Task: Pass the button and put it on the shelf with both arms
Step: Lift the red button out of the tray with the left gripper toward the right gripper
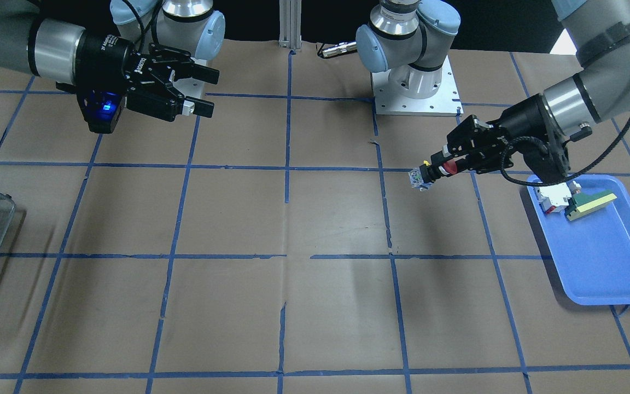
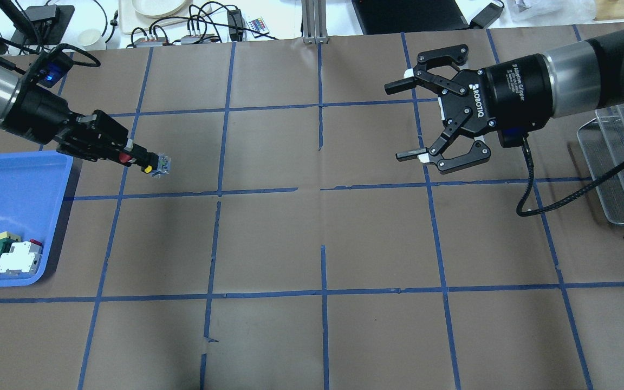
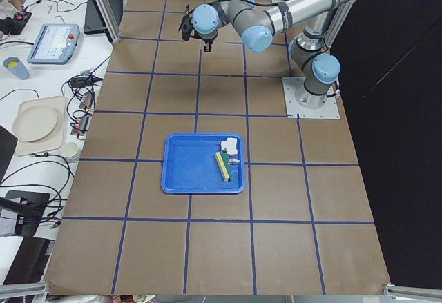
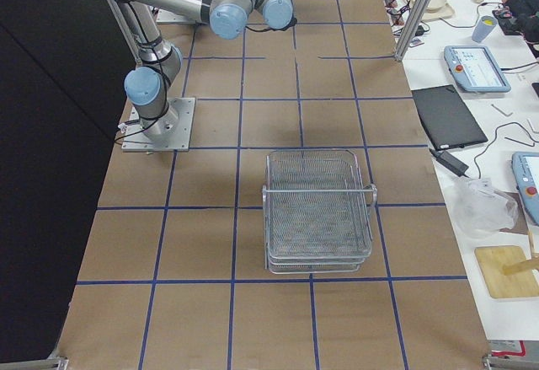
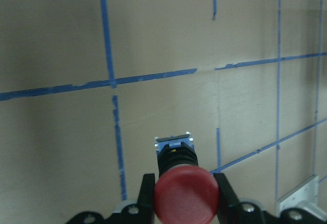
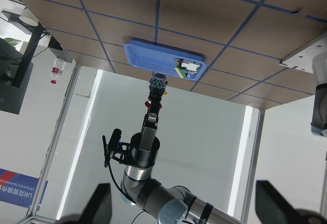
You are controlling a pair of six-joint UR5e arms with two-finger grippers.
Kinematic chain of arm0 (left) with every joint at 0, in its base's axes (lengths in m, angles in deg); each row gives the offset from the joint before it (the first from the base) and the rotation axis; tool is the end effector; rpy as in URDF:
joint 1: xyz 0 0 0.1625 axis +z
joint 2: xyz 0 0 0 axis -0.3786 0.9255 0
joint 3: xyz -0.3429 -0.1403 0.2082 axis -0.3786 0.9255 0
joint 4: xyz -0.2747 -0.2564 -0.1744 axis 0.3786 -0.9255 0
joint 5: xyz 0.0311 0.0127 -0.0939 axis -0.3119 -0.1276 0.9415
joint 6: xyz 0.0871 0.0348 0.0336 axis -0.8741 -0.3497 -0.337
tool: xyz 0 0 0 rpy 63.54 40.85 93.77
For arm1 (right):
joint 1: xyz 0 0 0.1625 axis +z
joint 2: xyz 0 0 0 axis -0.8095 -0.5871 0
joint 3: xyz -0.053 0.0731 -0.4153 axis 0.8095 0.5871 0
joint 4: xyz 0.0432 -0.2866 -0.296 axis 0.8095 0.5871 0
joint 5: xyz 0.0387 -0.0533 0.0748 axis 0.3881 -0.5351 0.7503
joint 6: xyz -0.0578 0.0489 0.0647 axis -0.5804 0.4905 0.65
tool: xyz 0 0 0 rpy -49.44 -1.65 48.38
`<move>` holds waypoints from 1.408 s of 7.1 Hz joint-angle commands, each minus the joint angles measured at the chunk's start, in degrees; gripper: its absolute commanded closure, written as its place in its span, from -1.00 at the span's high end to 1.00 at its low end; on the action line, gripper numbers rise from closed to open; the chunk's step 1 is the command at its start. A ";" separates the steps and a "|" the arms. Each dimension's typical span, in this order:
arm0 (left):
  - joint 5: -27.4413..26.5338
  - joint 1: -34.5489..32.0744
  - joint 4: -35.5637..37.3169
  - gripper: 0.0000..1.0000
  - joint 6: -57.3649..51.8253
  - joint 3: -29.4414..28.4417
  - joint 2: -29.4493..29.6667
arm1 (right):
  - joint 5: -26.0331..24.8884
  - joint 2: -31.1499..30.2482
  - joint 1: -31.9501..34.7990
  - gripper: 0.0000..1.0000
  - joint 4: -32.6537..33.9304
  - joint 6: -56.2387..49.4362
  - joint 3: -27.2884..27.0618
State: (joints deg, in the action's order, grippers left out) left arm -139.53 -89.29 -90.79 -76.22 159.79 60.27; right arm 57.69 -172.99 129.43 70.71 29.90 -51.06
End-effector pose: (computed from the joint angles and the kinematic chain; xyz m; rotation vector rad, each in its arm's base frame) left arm -0.0087 -0.4855 0.3877 -0.0272 -2.3657 0.0064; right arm 0.1156 -0.4510 0.4353 1.2178 1.5524 0.8653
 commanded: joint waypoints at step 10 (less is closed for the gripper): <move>29.96 -16.37 29.27 -0.95 34.41 11.51 -6.72 | 15.14 6.84 1.78 1.00 -4.72 -1.94 -5.36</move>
State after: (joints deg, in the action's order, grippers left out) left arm -112.07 -105.16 -65.44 -45.10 170.23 54.21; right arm 71.50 -166.43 130.81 67.58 26.79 -56.20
